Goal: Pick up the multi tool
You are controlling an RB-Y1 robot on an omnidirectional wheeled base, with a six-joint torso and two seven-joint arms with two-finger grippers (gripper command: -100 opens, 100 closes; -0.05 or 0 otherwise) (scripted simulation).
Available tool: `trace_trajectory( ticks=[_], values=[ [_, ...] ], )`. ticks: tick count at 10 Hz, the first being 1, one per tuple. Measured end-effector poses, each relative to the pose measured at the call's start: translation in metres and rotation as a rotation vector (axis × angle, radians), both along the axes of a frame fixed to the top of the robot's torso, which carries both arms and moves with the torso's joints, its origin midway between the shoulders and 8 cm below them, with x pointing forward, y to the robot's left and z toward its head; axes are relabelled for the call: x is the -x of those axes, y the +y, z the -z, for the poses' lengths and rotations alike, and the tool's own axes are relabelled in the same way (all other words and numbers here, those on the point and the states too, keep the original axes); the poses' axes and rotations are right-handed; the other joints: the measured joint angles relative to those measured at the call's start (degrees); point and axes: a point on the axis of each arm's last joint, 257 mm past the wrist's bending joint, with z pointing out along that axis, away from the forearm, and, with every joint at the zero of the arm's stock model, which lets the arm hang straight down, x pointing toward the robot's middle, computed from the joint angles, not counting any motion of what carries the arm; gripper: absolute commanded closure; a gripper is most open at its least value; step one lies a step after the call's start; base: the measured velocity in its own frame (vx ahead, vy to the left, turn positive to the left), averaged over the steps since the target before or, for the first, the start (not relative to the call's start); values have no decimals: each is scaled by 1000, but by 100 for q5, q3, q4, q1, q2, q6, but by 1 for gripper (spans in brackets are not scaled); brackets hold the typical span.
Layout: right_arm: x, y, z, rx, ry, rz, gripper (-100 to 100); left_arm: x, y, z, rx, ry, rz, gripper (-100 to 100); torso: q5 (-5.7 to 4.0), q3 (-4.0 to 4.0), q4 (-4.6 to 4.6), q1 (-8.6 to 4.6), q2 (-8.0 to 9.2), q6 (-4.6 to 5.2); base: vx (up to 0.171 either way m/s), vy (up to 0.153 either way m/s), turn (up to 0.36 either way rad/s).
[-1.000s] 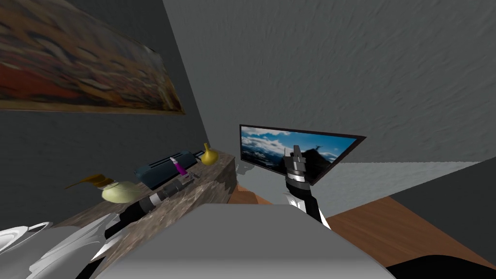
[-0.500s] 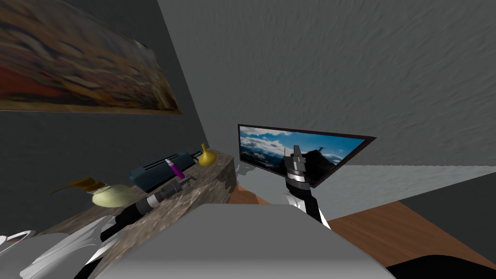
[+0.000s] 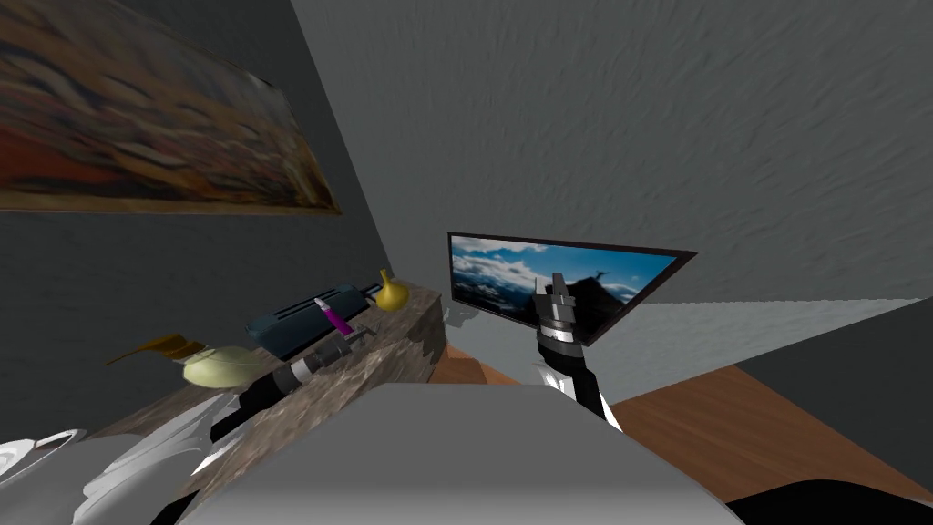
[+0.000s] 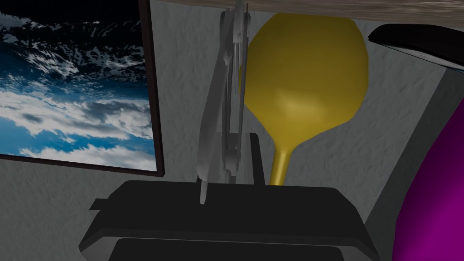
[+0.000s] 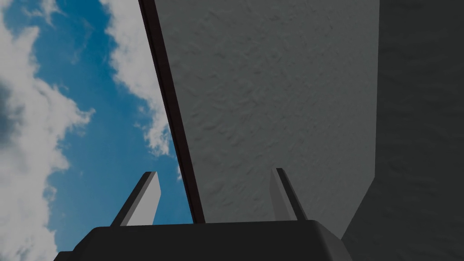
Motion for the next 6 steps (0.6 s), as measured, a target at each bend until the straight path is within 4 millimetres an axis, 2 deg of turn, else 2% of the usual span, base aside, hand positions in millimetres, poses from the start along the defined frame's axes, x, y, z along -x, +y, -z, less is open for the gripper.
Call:
trace_trajectory(
  ticks=[3,6],
  values=[
    [0,0,0,0,0,0,0,-23,-12,9,-1,9,-9,100,40,-12,-31,38,3,-38,-118,88,-39],
    [0,0,0,0,0,0,0,-40,-23,15,0,23,-22,100,57,-30,-53,39,-12,-48,-79,43,-25]
  ],
)
